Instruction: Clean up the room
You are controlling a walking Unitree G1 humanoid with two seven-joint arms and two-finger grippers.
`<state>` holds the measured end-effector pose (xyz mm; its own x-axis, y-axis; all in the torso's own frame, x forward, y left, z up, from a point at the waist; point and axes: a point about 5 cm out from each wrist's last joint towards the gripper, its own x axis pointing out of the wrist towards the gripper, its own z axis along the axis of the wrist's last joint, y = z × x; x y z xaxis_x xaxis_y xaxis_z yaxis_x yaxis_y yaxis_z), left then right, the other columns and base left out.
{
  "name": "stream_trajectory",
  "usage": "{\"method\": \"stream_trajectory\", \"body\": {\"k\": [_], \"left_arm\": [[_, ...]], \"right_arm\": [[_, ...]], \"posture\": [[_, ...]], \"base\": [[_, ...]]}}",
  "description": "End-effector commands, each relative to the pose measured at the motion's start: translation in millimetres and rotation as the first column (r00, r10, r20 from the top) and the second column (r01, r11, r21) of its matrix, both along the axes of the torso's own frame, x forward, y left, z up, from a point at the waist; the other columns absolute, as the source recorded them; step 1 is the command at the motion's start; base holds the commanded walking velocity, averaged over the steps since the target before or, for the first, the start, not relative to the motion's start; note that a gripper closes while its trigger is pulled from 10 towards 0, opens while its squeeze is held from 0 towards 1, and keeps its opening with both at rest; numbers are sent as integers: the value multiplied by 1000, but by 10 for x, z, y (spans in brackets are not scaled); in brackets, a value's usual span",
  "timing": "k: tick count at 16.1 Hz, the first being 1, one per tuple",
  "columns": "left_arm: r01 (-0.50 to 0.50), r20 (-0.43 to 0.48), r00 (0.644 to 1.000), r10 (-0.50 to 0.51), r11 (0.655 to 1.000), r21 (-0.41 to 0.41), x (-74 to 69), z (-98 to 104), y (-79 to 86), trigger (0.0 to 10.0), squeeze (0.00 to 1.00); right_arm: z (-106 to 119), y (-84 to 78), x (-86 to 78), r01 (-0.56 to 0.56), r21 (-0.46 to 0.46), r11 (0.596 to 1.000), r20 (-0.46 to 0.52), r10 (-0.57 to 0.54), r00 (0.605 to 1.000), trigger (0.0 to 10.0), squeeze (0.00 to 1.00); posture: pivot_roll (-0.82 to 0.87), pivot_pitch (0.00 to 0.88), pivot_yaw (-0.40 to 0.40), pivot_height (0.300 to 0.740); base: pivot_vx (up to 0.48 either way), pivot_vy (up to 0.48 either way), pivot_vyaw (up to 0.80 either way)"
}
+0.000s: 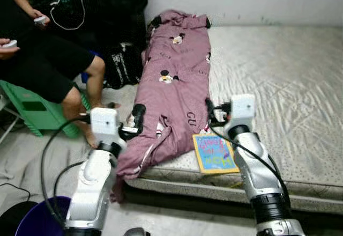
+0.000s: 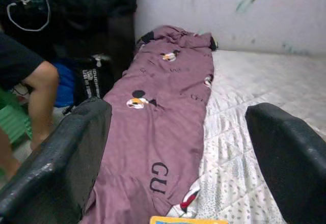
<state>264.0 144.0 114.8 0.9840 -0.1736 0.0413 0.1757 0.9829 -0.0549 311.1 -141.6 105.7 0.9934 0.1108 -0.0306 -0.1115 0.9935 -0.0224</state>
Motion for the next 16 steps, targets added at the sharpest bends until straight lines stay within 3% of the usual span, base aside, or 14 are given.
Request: {"method": "stream_trajectory", "body": {"k": [1,6,16], "left_arm": [[-15,14,1000,14,1000,5,9,25,60,10000,0],[-17,18,1000,17,1000,9,34,20,61,10000,0],[-19,18,1000,18,998,56,44,-6,59,10000,0]], "right_arm": [[49,92,36,-29,18,999,22,29,999,10000,0],[39,95,72,-30,17,999,30,30,999,10000,0],[2,92,94,-28,30,999,26,27,999,10000,0]], "posture": [[7,0,31,740],[9,0,25,740],[15,0,24,740]], "base": [[315,0,0],[308,0,0],[0,-28,0]]}}
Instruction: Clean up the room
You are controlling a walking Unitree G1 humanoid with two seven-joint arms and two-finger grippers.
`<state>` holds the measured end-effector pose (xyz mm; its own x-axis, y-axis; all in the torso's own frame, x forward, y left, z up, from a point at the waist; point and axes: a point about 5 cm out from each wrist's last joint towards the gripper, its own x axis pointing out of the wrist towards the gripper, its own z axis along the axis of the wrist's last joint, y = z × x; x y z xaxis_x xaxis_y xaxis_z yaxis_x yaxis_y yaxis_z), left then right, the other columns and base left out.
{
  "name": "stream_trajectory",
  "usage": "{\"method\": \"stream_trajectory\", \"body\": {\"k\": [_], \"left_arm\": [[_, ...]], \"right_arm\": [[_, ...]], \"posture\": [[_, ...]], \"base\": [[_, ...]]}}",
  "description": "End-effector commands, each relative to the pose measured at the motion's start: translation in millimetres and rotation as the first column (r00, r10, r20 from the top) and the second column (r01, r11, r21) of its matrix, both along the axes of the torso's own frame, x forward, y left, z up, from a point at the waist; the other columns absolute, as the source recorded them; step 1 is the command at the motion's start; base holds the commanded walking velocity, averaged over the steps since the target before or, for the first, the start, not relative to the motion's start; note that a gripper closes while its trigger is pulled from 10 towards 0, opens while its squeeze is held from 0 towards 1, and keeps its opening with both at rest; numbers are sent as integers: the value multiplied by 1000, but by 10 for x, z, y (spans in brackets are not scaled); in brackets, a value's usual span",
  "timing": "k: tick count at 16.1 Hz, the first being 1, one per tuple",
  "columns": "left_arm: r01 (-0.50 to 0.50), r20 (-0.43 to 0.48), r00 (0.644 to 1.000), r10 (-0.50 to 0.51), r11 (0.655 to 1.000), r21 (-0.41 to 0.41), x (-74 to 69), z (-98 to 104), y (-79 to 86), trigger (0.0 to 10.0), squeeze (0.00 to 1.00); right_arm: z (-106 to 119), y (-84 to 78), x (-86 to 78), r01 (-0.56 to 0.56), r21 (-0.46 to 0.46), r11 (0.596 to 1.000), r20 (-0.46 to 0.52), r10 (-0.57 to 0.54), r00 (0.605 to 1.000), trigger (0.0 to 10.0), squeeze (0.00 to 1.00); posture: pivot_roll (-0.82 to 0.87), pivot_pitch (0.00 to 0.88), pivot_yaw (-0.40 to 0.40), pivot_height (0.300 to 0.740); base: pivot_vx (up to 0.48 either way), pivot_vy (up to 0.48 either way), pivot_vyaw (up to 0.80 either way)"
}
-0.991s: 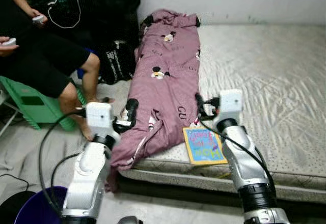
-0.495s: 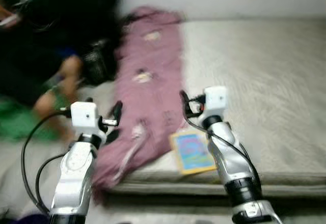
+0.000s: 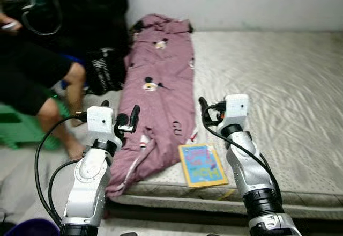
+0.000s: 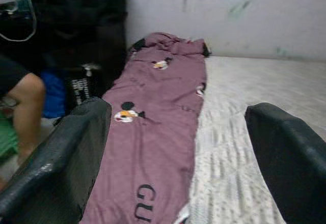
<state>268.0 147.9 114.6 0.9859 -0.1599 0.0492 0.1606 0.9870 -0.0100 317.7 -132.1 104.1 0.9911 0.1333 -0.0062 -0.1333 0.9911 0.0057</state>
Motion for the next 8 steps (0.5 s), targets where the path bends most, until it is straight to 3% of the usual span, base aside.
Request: {"method": "stream_trajectory", "body": {"k": [1,8], "left_arm": [[-2,3,1000,2,1000,14,4,-2,18,10000,0],[-5,7,1000,5,1000,5,15,8,4,10000,0]], "right_arm": [[15,-6,28,-6,-1,1000,3,6,1000,10000,0],[20,-15,45,-8,-2,1000,3,8,1000,10000,0]], "posture": [[15,0,23,740],[14,0,20,740]], "base": [[0,-300,0],[0,-351,0]]}}
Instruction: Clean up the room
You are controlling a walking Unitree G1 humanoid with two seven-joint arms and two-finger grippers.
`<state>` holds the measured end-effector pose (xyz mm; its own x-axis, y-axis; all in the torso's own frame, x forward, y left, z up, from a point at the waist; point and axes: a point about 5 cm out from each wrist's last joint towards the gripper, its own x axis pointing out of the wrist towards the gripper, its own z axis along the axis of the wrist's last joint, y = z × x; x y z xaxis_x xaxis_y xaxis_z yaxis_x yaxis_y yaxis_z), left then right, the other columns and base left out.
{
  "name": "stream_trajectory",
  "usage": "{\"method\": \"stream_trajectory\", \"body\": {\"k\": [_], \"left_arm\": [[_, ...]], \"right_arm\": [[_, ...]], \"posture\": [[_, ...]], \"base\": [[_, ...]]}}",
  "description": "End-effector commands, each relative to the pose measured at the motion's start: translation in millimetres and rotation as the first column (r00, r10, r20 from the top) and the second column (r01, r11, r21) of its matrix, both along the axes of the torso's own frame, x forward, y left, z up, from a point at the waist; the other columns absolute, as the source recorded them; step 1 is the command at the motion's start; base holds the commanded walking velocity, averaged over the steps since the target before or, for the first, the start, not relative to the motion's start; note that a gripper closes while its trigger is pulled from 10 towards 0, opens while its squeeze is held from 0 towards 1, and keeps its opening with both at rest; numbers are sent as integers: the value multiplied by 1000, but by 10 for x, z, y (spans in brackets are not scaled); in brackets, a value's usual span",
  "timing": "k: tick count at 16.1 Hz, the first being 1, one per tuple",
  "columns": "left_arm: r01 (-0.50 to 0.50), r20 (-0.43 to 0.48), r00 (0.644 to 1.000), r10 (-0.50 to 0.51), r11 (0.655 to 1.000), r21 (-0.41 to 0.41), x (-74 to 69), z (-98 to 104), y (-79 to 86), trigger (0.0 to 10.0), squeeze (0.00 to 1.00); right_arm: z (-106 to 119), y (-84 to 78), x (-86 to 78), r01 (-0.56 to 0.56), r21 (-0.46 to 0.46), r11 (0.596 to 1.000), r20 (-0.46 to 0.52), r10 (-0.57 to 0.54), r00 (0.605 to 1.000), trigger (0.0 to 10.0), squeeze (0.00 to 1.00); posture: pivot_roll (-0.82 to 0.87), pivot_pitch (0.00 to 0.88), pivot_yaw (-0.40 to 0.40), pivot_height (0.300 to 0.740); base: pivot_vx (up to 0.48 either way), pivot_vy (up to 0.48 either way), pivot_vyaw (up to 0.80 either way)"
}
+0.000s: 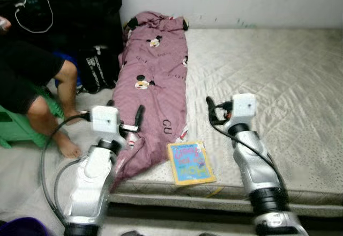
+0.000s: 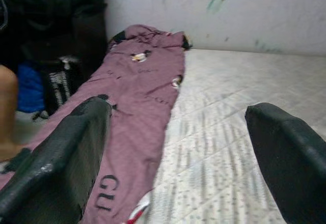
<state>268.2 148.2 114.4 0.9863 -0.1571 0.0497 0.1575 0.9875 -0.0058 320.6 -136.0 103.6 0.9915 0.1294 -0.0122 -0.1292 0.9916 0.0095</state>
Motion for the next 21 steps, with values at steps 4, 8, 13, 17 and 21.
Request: {"method": "stream_trajectory", "body": {"k": [4,8,13,17,21], "left_arm": [[-1,6,1000,1,1000,-3,18,13,-9,10000,0],[-3,5,1000,3,1000,-9,19,12,-13,10000,0],[-4,5,1000,4,1000,-8,22,12,-13,10000,0],[-3,8,1000,3,1000,-21,25,16,-11,10000,0],[-3,29,1000,4,999,-46,19,41,-1,10000,0]], "right_arm": [[27,18,21,-14,-9,1000,11,14,1000,10000,0],[25,16,30,-18,-15,1000,11,18,1000,10000,0],[21,22,38,-21,-17,1000,9,21,1000,10000,0],[22,24,41,-20,-16,1000,10,21,1000,10000,0],[21,22,48,-21,-14,1000,9,21,1000,10000,0]], "posture": [[11,0,19,740],[11,0,15,740],[12,0,16,740],[12,0,16,740],[13,0,14,740]], "base": [[0,-352,0],[0,-352,0],[0,-341,0],[0,-125,0],[0,0,0]]}}
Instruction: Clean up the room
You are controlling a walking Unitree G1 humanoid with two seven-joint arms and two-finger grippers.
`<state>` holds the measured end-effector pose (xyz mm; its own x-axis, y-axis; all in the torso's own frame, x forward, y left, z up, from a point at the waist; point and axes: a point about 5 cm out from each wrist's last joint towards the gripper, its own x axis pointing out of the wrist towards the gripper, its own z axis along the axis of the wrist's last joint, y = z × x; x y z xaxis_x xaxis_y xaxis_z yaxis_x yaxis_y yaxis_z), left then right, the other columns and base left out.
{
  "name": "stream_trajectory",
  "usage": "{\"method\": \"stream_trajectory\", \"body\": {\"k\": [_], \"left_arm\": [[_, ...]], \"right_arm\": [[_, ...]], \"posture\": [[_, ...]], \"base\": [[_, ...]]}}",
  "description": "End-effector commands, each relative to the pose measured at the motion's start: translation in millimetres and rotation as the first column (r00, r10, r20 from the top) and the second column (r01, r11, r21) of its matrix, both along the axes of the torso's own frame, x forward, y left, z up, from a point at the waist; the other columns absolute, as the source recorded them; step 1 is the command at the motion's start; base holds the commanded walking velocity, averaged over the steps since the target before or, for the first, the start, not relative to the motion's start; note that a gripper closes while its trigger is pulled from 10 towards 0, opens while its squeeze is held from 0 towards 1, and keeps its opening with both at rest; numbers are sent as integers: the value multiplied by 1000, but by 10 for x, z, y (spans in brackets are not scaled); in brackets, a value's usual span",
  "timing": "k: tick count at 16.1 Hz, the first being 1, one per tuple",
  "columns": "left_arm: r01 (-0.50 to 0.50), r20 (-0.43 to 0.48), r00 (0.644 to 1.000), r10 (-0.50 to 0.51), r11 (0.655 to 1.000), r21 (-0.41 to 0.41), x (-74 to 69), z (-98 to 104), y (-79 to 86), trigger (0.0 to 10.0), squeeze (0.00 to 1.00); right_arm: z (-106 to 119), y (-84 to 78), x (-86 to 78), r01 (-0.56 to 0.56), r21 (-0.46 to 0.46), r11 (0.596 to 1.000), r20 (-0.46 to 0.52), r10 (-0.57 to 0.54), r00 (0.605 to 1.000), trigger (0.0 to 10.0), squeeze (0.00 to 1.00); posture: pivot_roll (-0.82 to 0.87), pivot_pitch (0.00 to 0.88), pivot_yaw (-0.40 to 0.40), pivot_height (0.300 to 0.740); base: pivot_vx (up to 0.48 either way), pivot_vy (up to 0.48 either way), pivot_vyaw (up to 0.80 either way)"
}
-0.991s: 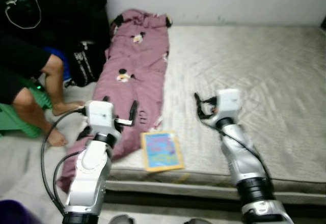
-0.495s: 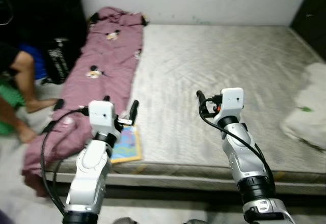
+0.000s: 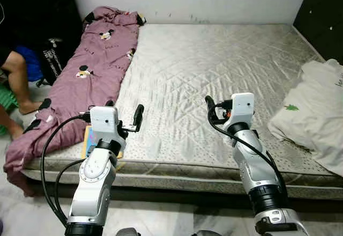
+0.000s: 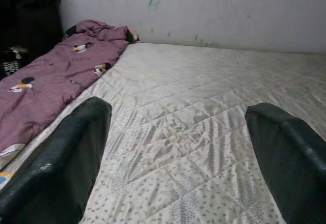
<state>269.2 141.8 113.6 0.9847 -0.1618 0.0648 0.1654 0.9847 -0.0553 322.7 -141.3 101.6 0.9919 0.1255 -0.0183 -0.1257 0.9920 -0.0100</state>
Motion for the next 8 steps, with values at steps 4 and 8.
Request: {"method": "stream_trajectory", "body": {"k": [4,8], "left_arm": [[-4,25,1000,4,1000,13,11,51,58,10000,0],[-9,16,1000,9,1000,24,12,35,58,10000,0]], "right_arm": [[35,79,30,-25,10,1000,11,25,1000,10000,0],[26,77,31,-28,13,1000,7,28,1000,10000,0]], "posture": [[15,0,13,740],[16,0,13,740]], "base": [[0,0,0],[0,0,-200]]}}
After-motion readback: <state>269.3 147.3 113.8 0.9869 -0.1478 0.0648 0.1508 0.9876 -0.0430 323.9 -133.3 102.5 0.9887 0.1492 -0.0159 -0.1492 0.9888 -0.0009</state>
